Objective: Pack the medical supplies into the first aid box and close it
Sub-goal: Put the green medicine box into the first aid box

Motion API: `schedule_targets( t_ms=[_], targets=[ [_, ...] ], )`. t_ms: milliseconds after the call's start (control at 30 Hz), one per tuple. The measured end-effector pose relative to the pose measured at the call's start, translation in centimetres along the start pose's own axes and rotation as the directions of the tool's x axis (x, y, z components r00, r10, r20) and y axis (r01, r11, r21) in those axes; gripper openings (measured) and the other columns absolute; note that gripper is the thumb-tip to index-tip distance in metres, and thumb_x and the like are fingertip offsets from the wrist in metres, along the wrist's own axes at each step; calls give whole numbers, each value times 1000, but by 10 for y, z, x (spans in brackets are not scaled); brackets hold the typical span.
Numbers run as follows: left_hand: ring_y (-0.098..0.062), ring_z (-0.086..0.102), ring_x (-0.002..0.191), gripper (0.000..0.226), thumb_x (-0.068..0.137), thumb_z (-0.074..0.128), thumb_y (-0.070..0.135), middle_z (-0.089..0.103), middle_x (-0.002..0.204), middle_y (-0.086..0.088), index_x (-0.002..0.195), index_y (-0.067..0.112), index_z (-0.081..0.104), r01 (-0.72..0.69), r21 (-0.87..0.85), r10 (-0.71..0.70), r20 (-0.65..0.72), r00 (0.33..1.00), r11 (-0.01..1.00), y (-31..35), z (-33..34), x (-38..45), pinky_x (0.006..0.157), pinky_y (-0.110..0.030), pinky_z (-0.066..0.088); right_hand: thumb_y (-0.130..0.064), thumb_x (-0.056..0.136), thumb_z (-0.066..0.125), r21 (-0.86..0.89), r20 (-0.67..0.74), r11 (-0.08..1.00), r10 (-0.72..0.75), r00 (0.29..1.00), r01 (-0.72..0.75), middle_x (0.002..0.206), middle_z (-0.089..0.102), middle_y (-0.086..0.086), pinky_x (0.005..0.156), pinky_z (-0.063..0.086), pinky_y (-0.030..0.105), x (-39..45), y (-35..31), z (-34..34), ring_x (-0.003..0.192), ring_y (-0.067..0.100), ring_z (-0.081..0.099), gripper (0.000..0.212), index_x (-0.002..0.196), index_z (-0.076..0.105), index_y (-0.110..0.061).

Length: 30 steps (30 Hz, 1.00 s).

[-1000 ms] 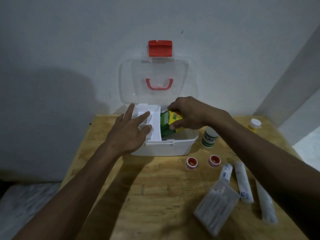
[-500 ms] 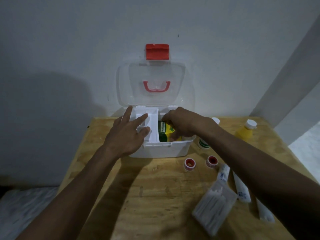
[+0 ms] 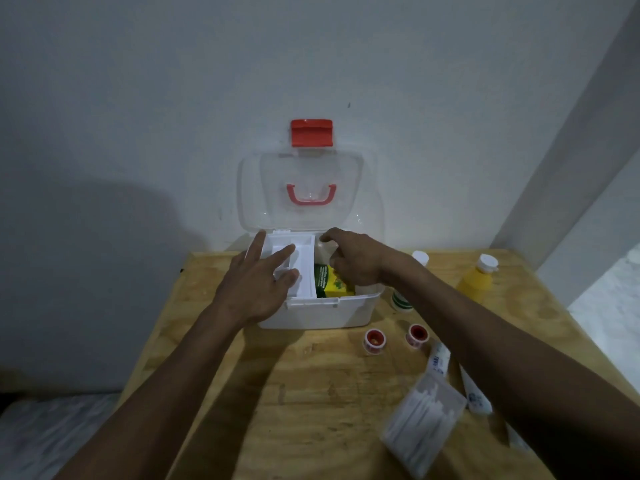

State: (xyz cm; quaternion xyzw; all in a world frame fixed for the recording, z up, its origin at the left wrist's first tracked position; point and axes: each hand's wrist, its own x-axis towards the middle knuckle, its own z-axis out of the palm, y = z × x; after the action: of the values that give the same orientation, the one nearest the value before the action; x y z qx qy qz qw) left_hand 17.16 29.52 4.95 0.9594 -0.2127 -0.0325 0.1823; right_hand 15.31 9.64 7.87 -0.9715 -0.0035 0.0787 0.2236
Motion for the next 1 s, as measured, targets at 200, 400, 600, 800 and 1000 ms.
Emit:
schedule_targets(
  t_ms=[200, 400, 600, 800, 1000],
  targets=[
    [-30, 10, 149, 53, 97, 34, 55, -4, 163, 2, 148, 43, 27, 0, 11, 0, -6, 1000, 1000, 3, -1, -1, 117, -48, 17, -9, 94, 52, 133, 2, 991, -10, 1000, 10, 125, 62, 16, 92, 52, 40, -10, -4, 6, 104, 29, 61, 65, 148, 19, -22],
    [-30, 12, 149, 52, 98, 34, 53, -2, 163, 1, 148, 42, 27, 4, 19, -4, -7, 1000, 1000, 4, -2, -2, 117, -48, 18, -5, 95, 53, 194, -19, 978, -75, 997, 77, 125, 64, 15, 92, 50, 35, -15, -8, 11, 107, 27, 64, 75, 150, 7, -27],
    [-29, 10, 149, 52, 98, 32, 52, -3, 163, 1, 149, 40, 27, 2, 23, -2, -1, 1000, 1000, 7, -3, -4, 118, -47, 16, -10, 98, 49, 265, -5, 959, -103, 995, 100, 132, 59, 15, 106, 43, 43, -14, -10, 14, 114, 28, 60, 77, 152, -2, -27],
    [-28, 8, 150, 52, 99, 31, 52, -4, 163, 0, 149, 41, 26, 5, 27, -6, 8, 1000, 1000, 6, -4, -4, 119, -46, 13, -24, 104, 39, 337, 56, 938, -104, 993, 79, 154, 37, 8, 111, 33, 38, -9, -9, 19, 133, 29, 45, 69, 153, -9, -29],
    [-27, 10, 149, 52, 98, 31, 53, -3, 163, 1, 148, 42, 26, 9, 24, -9, 1, 1000, 1000, 4, -1, -1, 118, -46, 15, -34, 104, 34, 403, 101, 915, -80, 992, 33, 161, 19, 4, 111, 31, 34, 0, -5, 22, 142, 29, 33, 63, 152, -6, -31]
  ],
)
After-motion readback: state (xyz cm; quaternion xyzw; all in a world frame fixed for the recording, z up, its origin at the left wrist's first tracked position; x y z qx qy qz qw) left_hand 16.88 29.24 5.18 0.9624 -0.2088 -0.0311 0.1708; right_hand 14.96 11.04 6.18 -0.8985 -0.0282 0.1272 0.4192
